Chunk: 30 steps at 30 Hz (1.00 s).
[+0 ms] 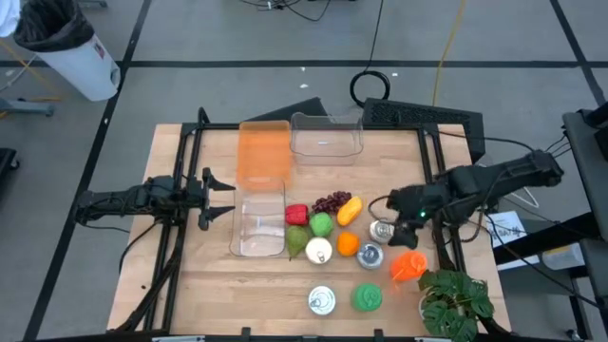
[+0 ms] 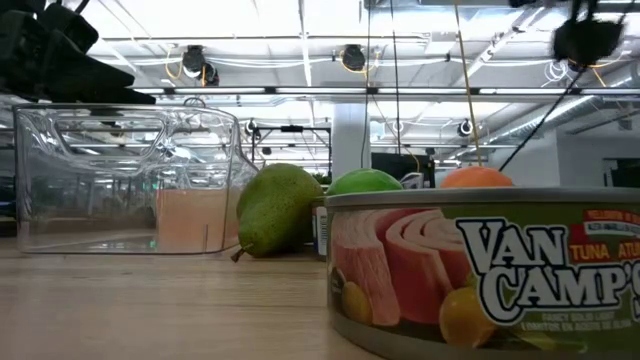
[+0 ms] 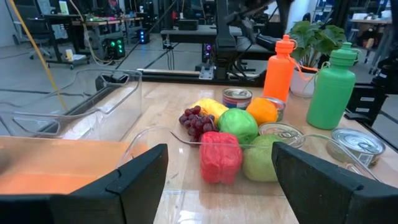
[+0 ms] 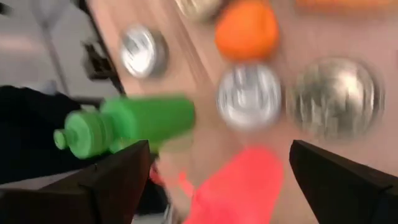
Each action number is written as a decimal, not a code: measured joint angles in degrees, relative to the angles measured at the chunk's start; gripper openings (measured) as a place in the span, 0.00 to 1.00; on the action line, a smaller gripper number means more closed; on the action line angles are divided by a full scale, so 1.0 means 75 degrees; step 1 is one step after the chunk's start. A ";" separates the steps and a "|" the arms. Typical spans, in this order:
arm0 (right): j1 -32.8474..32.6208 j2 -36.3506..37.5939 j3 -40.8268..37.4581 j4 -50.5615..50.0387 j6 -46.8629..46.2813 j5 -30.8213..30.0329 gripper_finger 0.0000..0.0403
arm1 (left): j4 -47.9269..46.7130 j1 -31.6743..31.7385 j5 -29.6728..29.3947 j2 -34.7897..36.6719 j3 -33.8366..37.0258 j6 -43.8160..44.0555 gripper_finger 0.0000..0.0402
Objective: Pick & Place Food Item
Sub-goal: Put the orange tumbler into the orange bin
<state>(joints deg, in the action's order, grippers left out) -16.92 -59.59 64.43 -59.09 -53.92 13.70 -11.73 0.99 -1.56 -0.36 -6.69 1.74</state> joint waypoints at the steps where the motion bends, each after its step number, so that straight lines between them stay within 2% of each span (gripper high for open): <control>1: -0.0126 -0.0236 0.0208 -0.0365 -0.0354 0.0021 0.91 | -0.0003 0.0000 0.0003 0.0000 -0.0002 0.0000 0.74; 4: -0.0450 -0.0833 0.0666 -0.1063 -0.1262 0.0327 0.91 | -0.0002 -0.0002 0.0000 0.0000 -0.0002 0.0000 0.74; 7: -0.0713 -0.1113 0.0968 -0.1081 -0.2045 0.0418 0.91 | 0.0000 0.0000 0.0000 0.0000 -0.0002 0.0000 0.74; 11: -0.1022 -0.1364 0.0990 -0.1240 -0.3161 0.0972 0.91 | -0.0003 0.0000 0.0000 0.0000 -0.0002 -0.0001 0.74; 16: -0.1311 -0.1472 0.0990 -0.1671 -0.4201 0.1276 0.91 | -0.0006 0.0000 0.0000 0.0000 0.0000 0.0000 0.74; 23: -0.1652 -0.1474 0.0978 -0.1818 -0.4836 0.1215 0.91 | -0.0003 0.0000 0.0000 0.0000 0.0001 0.0000 0.74; 30: -0.1849 -0.1471 0.0853 -0.1827 -0.4923 0.1154 0.91 | -0.0004 -0.0002 0.0000 0.0000 0.0000 -0.0002 0.74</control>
<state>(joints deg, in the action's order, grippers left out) -30.79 -70.63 70.83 -72.79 -90.85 22.35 -11.76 0.98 -1.56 -0.36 -6.68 1.72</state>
